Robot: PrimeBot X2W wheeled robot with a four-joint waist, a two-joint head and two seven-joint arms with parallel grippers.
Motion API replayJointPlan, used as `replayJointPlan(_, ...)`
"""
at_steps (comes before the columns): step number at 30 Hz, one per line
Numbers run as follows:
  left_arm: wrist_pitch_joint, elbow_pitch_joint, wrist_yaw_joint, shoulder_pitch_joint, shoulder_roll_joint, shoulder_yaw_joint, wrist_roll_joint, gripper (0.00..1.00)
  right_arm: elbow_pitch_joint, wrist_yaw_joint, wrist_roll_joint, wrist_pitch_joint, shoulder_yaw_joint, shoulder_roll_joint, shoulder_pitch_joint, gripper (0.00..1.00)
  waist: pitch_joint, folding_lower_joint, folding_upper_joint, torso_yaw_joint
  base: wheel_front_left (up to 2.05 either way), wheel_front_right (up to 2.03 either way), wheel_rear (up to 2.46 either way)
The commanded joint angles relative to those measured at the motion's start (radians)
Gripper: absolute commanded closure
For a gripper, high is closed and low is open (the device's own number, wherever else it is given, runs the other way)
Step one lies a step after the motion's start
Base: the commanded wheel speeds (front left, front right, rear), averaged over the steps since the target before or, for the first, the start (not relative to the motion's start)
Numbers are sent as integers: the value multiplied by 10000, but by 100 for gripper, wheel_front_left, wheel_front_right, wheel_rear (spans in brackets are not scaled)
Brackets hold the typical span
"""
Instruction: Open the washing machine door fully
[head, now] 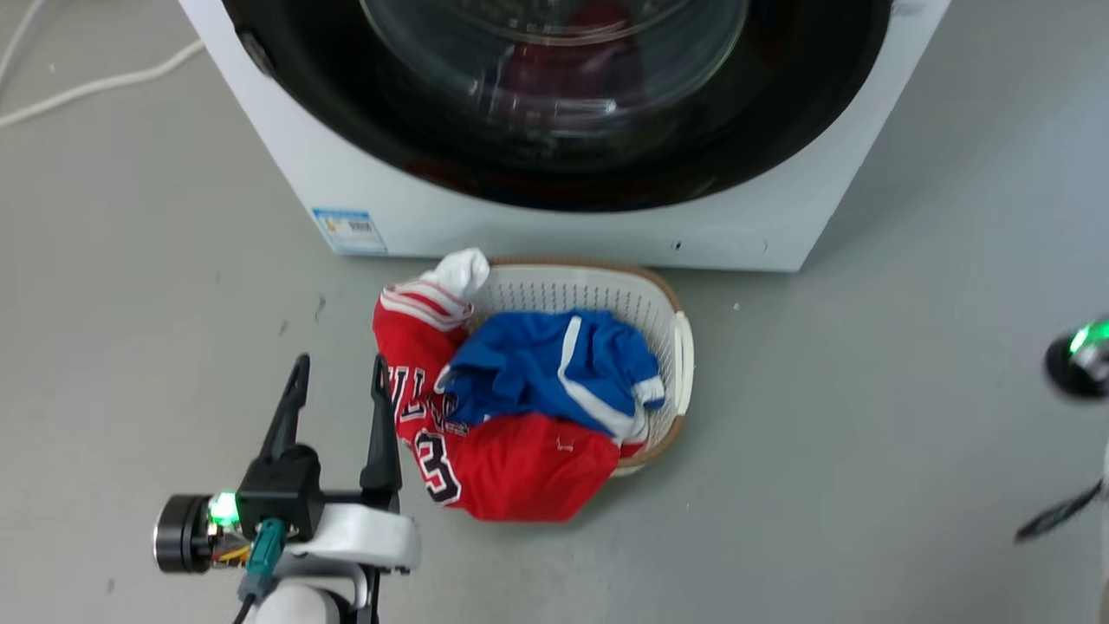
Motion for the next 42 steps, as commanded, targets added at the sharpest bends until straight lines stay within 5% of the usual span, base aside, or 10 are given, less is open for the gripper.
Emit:
replayJointPlan(1, -28, -65, 16, -254, -18, -21, 80, 0, 237, 2, -9, 201, -43, -262, -594, 100, 567, -1, 0, 153, 0, 0, 0)
replayJointPlan(13, -28, -287, 95, -1250, -16, -309, 57, 0, 2430, 2, -374, 1708, 700, -1746, -4719, 100, 2292, -1, 0, 485, 0, 0, 0)
replayJointPlan(27, -28, -304, 203, -1741, -16, -575, -150, 0, 5148, 2, -1978, 3470, 2794, -2870, -8261, 100, 3175, -1, 0, 896, 0, 0, 0)
replayJointPlan(42, -27, -229, 337, -1944, -15, -705, -326, 0, 5465, 19, -2762, 5484, 4180, -2628, -9245, 100, 3456, -1, 0, 993, 0, 0, 0)
